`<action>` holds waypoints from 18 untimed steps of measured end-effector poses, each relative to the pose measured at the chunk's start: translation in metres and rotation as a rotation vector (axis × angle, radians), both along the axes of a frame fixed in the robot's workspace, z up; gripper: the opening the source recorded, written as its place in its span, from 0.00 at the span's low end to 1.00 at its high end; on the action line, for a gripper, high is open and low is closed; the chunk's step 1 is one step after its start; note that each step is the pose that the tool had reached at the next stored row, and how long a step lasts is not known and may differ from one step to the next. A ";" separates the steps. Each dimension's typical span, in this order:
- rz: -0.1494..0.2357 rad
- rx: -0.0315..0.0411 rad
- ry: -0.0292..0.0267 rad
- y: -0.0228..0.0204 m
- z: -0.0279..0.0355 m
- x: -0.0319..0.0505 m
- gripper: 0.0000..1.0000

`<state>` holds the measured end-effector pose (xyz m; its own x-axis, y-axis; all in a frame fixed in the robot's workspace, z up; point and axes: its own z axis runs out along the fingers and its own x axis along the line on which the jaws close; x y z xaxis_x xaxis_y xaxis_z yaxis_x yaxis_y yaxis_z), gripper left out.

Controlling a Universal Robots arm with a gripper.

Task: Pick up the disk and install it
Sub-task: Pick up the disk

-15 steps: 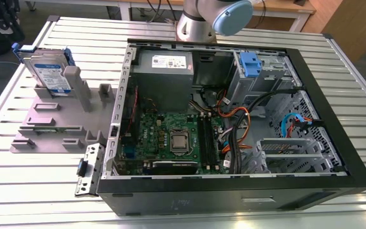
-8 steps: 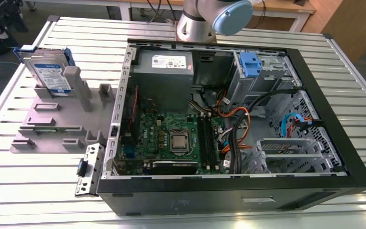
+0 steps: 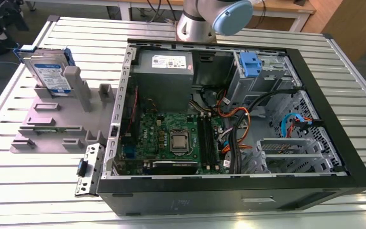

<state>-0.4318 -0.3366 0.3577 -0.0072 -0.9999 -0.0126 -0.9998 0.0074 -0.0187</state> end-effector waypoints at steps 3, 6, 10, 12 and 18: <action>0.000 -0.0002 0.0005 0.0000 -0.0032 0.0000 0.65; 0.000 -0.0001 0.0025 0.0000 -0.0087 0.0000 0.65; 0.000 -0.0001 0.0118 0.0000 -0.0157 0.0008 0.65; 0.000 -0.0001 0.0169 0.0000 -0.0194 0.0012 0.65; 0.000 -0.0001 0.0218 0.0003 -0.0290 0.0023 0.65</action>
